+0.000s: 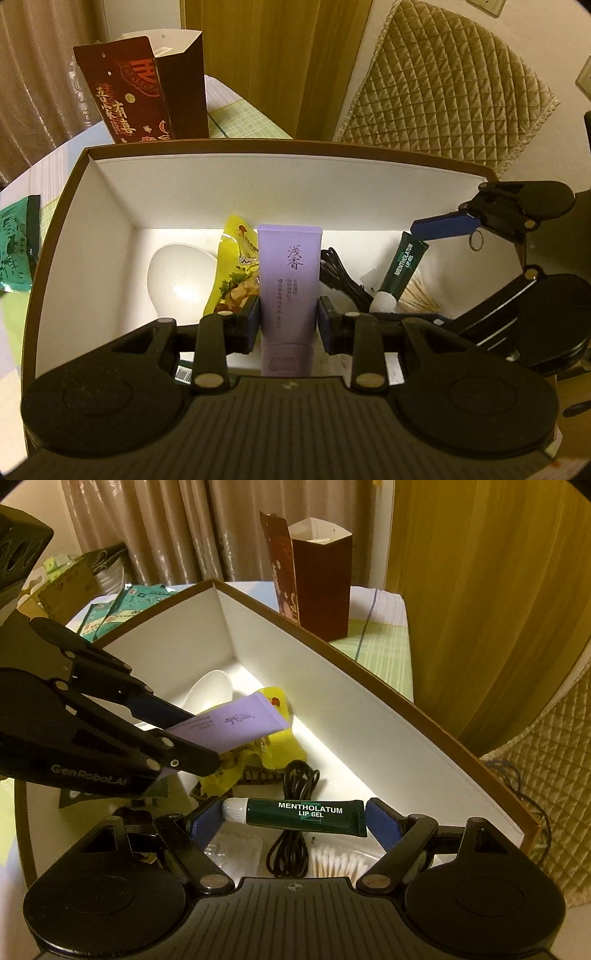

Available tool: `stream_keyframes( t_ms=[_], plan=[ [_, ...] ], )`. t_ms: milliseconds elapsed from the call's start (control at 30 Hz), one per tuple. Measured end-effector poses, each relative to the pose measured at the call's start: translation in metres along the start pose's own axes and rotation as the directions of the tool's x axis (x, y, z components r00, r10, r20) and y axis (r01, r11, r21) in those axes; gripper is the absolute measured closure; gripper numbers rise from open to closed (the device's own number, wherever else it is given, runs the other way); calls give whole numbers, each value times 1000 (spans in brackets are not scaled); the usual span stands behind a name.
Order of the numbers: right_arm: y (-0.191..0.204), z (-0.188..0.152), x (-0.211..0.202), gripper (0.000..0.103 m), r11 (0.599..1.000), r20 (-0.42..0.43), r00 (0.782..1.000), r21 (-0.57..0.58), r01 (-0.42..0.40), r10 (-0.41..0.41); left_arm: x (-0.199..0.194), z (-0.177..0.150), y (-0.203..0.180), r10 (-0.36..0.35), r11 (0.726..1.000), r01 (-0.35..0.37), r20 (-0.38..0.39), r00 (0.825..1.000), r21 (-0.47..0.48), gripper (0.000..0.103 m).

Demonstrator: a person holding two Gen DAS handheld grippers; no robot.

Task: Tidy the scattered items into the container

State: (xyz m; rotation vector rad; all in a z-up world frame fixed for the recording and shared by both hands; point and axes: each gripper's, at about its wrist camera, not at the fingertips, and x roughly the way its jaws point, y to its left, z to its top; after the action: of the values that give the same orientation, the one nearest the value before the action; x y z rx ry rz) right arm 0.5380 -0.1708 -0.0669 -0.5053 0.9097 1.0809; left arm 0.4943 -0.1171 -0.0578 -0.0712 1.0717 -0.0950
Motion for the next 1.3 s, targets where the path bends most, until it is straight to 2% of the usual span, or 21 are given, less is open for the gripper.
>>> stream_keyframes(
  t_ms=[133,333,400,500,533,600,733,800,967,1167,1300],
  plan=[
    [-1,2,0,22,1000,3,1000,5,-6,6,5,2,4,-6,1000,6,-14,1000,-20,76],
    [-2,4,1,22,1000,4,1000,15,-4,3,0,6,7,-17,1000,18,9,1000,-22,74],
    [-2,5,2,22,1000,2,1000,12,-3,3,-4,7,7,-7,1000,8,15,1000,-15,63],
    [1,6,4,20,1000,-1,1000,-7,1,-1,-8,5,8,10,1000,-10,20,1000,-8,59],
    [2,6,5,12,1000,-3,1000,-14,8,-8,-9,4,8,20,1000,-19,19,1000,-6,57],
    [5,6,3,2,999,10,1000,-19,29,-29,-12,2,10,36,999,-36,21,999,-7,49],
    [7,3,-5,2,1000,33,999,6,16,-16,-19,-2,15,70,998,-69,27,997,-12,43],
    [9,1,-9,2,1000,33,999,22,13,-13,-24,-5,16,83,996,-83,35,996,-11,34],
    [22,-15,-30,2,997,68,998,70,8,-13,-41,-16,13,129,991,-130,71,989,7,21],
    [39,-36,-56,2,984,128,992,176,3,-26,-69,-31,7,153,987,-158,124,980,29,16],
    [48,-45,-69,2,973,143,987,228,38,-73,-89,-38,3,155,987,-160,159,975,20,15]
  ],
)
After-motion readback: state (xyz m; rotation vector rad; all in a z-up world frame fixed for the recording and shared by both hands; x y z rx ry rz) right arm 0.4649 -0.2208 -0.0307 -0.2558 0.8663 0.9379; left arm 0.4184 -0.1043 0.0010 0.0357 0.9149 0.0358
